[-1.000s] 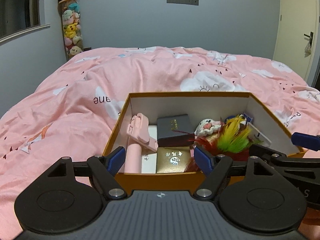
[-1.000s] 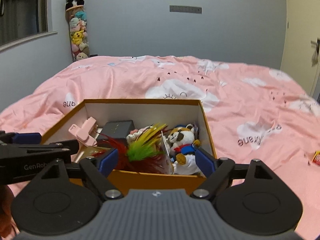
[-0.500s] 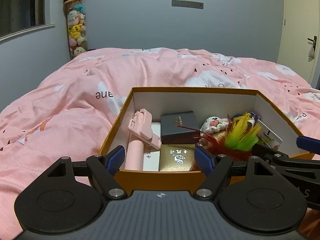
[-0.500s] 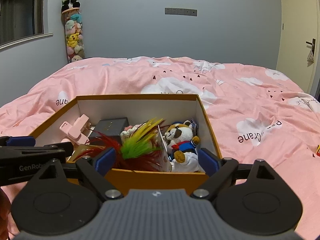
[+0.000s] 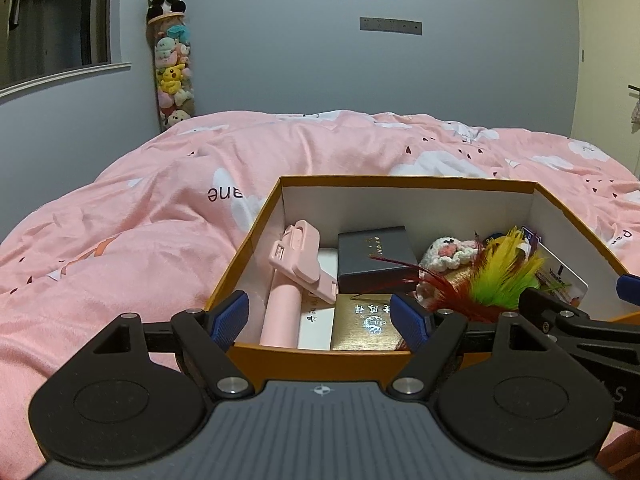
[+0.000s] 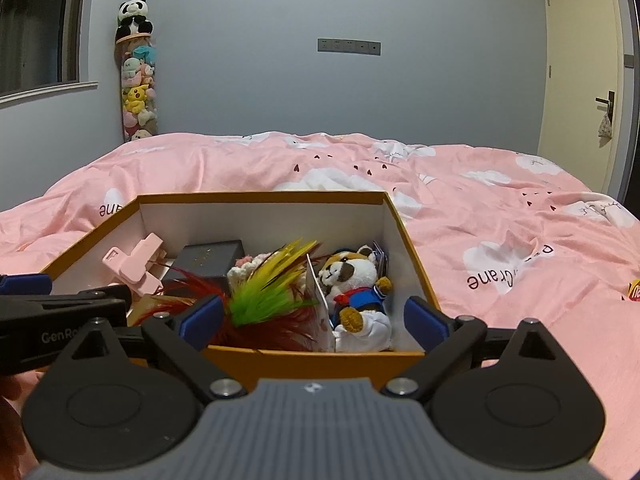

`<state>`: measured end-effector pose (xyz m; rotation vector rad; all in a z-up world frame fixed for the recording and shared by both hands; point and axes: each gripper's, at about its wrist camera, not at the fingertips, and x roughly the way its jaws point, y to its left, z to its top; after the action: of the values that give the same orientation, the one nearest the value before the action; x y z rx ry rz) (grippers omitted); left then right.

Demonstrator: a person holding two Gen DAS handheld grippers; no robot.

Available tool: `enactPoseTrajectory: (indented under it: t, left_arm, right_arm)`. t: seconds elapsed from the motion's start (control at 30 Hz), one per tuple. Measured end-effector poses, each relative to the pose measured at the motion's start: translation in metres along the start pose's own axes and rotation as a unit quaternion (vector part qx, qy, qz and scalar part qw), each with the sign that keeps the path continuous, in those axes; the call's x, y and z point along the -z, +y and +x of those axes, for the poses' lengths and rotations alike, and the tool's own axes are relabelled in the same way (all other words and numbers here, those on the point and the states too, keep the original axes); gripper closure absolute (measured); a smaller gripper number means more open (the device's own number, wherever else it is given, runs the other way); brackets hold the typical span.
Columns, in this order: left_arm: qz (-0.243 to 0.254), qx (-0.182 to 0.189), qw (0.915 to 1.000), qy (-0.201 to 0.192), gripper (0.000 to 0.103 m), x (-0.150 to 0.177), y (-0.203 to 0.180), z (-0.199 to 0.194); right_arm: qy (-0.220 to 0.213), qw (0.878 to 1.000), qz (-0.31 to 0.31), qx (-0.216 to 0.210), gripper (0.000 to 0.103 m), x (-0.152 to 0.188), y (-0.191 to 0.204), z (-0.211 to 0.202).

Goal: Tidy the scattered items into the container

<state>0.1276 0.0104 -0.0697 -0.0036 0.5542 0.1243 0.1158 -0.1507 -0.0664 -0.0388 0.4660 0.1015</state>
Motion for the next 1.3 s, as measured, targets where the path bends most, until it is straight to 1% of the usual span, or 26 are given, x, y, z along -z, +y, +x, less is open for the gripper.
enactPoseTrajectory:
  t: [0.33,1.3]
  left_arm:
    - [-0.002,0.003,1.0,-0.006,0.009,0.001,0.0004,0.0006]
    - [-0.002,-0.002,1.0,-0.001,0.009,0.0015,0.0,0.0027]
  right_arm:
    - [-0.009,1.0,0.002,0.004,0.005,0.0037,-0.0002,0.0004]
    - [-0.009,1.0,0.001,0.005,0.005,0.0043,-0.0012,0.0011]
